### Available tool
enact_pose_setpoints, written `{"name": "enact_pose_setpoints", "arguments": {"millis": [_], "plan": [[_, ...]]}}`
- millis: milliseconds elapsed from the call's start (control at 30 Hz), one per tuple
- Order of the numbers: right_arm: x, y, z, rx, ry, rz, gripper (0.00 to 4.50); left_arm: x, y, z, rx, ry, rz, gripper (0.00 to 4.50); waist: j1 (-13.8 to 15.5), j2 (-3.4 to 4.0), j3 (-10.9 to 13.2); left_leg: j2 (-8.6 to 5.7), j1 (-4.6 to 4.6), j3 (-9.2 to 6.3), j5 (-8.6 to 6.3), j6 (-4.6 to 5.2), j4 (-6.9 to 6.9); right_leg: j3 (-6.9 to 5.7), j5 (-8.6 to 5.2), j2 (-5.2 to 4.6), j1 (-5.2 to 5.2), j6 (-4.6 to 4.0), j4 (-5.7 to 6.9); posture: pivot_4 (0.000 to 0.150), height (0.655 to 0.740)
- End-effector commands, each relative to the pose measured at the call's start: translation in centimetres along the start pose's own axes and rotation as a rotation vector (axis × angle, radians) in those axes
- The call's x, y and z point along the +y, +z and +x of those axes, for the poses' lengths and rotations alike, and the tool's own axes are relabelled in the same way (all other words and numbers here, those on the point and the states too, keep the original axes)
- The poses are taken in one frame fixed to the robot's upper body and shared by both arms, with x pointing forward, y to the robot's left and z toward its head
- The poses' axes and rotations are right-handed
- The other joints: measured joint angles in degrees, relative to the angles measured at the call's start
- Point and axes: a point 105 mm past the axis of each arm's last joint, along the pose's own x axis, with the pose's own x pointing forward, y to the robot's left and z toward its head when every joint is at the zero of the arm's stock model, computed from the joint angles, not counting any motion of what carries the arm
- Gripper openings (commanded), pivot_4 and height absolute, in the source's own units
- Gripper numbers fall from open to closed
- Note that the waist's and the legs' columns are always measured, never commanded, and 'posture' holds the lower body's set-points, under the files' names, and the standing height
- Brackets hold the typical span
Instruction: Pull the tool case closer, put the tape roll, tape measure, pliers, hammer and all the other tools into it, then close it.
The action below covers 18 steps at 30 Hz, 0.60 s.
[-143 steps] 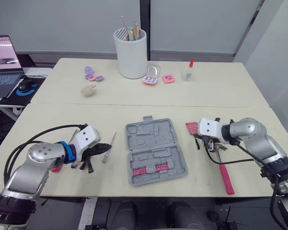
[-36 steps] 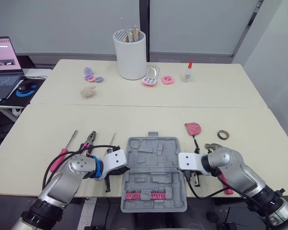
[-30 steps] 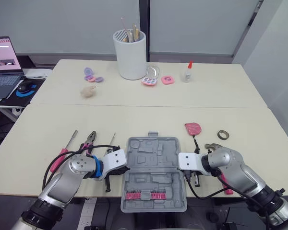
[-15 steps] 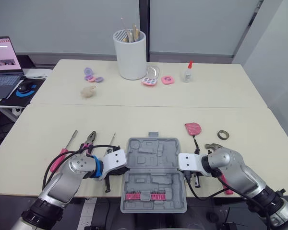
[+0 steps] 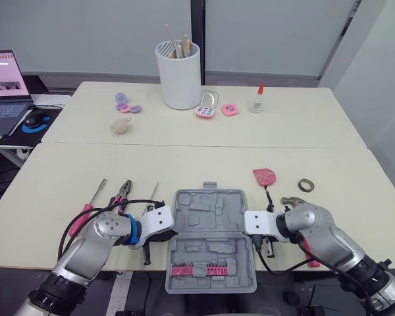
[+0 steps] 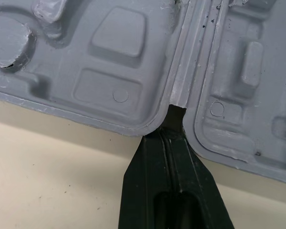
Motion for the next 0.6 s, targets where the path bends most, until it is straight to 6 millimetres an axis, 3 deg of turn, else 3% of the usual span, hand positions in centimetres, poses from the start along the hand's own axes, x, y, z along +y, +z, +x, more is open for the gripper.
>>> {"name": "enact_pose_setpoints", "arguments": {"millis": [33, 367, 500, 600], "plan": [[-0.1, 0.1, -0.2, -0.021, 0.006, -0.016, 0.02, -0.9, -0.5, 0.1, 0.002, -0.048, -0.007, 0.0, 0.0, 0.0, 0.0, 0.0, 0.0, 0.0, 0.0, 0.0, 0.0, 0.0, 0.0, 0.0, 0.0, 0.0, 0.0, 0.15, 0.74], [-1.6, -1.4, -2.6, -0.027, -0.059, 0.029, 0.02, 1.3, -0.6, -2.3, -0.047, 0.061, -0.007, 0.0, 0.1, -0.01, 0.1, 0.05, -0.05, -0.03, 0.0, 0.0, 0.0, -0.02, 0.0, -0.04, -0.04, 0.0, 0.0, 0.15, 0.74], [-2.5, -1.4, -4.6, -0.098, -0.106, 0.068, 0.02, 2.3, 0.0, -4.1, -0.129, 0.107, -0.02, 0.0, 0.1, -0.01, 0.1, 0.14, -0.07, -0.04, 0.0, 0.0, 0.0, -0.03, 0.0, -0.06, -0.04, 0.0, 0.0, 0.15, 0.74], [-3.4, -0.6, -7.4, -0.218, -0.155, 0.102, 0.0, 3.5, 0.5, -6.5, -0.219, 0.159, -0.077, 0.53, 0.1, -0.01, 0.1, 0.14, -0.08, -0.04, 0.0, 0.0, 0.0, -0.03, 0.0, -0.07, -0.04, 0.0, -0.01, 0.15, 0.74]]}}
